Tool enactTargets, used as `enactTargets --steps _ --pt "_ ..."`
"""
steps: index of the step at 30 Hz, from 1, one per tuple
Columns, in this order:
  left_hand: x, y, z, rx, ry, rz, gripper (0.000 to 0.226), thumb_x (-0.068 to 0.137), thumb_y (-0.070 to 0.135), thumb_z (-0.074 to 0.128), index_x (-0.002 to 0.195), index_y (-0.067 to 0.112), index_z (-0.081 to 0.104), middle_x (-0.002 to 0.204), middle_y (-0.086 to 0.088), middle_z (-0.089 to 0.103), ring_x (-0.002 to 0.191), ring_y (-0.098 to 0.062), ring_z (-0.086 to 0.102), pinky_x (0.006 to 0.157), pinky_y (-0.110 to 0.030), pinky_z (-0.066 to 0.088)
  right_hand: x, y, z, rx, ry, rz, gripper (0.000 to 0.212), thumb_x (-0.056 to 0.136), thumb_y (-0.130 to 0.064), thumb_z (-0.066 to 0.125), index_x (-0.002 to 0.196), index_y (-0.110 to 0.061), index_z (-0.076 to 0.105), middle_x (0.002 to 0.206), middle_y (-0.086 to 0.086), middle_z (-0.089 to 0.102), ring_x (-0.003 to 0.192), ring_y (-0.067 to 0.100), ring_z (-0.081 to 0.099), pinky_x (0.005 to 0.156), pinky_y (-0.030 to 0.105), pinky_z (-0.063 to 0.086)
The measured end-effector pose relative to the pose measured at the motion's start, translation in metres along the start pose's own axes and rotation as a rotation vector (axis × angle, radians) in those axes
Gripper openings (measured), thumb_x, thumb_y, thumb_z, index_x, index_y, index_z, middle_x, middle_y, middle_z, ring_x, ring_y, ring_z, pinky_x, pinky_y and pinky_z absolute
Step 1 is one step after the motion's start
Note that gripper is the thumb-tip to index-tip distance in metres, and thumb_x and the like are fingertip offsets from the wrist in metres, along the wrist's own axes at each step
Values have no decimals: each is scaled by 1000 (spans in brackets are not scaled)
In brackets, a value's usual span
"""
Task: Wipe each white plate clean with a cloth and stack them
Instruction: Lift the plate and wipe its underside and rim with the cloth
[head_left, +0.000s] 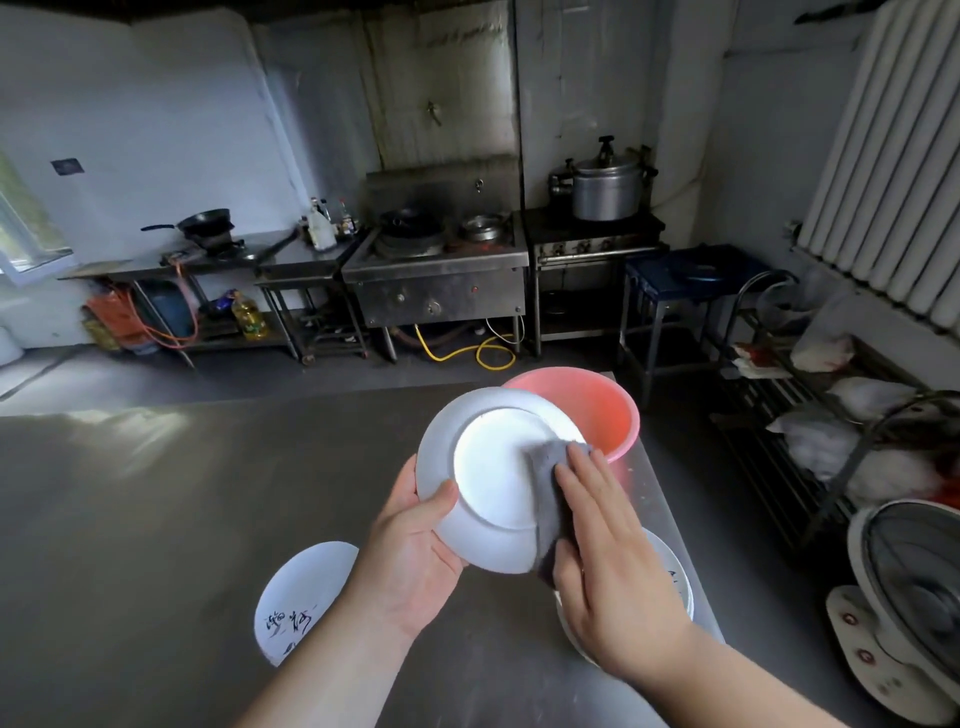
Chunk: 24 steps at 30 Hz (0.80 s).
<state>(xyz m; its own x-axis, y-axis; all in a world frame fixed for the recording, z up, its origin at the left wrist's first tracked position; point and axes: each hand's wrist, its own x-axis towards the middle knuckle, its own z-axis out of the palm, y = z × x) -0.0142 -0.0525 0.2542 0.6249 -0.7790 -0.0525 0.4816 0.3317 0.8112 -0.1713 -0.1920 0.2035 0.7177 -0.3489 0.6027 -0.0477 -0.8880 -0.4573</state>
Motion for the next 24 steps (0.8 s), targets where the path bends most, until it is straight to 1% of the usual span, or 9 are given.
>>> enactTargets --steps 2,4,8,11,13,16,19,22,24 --pt "-2 -1 -1 33 -43 -33 57 93 10 63 149 18 54 149 -15 60 134 -36 60 95 -44 59 25 8 -15 21 -20 53 63 101 -26 37 161 -3 35 170 9 29 159 28 25 127 45 24" --pt "-4 -1 -2 52 -83 -58 54 94 11 64 147 19 57 149 -17 59 132 -37 61 94 -43 59 55 14 -34 63 -110 81 62 103 -32 35 163 -14 35 169 -1 32 156 19 29 126 42 27" --pt "-4 6 -7 74 -139 -47 52 97 12 62 148 18 56 151 -20 56 135 -39 58 99 -45 57 89 22 -55 87 -230 -24 61 105 -30 51 164 -31 33 166 -19 33 152 2 30 124 30 29" --pt "-1 12 -9 76 -129 -27 52 96 11 63 147 17 57 149 -20 58 133 -39 60 98 -44 57 68 20 -45 72 -193 -86 67 101 -19 56 164 -21 33 169 -6 31 156 15 29 126 37 28" --pt "0 11 -10 74 -107 -22 52 94 12 64 145 17 59 149 -21 58 132 -39 60 99 -44 58 39 17 -30 72 -127 -68 67 100 -17 55 163 -16 33 172 0 26 160 24 22 129 44 22" --pt "-3 3 -12 43 -84 -31 54 92 12 64 145 17 59 149 -21 58 134 -41 59 102 -47 57 19 8 -17 144 -84 40 63 104 -20 49 164 -17 31 174 -8 18 162 17 11 131 35 13" --pt "-6 -5 -10 41 -103 -57 55 93 12 64 147 16 56 150 -22 57 134 -42 58 103 -49 55 46 8 -23 186 -77 151 56 108 -28 50 162 -20 38 165 -18 29 154 -1 22 128 29 21" --pt "-5 -4 -4 31 -125 -24 52 96 11 61 147 18 57 150 -20 57 135 -39 58 102 -46 56 69 14 -32 189 -94 158 56 108 -32 52 162 -26 38 165 -17 34 152 1 28 126 36 27" --pt "-2 -2 -2 -21 -104 19 51 96 10 61 146 19 58 150 -18 58 136 -36 59 99 -44 57 59 9 -26 177 -30 158 58 109 -34 48 164 -24 34 169 -13 29 155 4 24 128 32 23"
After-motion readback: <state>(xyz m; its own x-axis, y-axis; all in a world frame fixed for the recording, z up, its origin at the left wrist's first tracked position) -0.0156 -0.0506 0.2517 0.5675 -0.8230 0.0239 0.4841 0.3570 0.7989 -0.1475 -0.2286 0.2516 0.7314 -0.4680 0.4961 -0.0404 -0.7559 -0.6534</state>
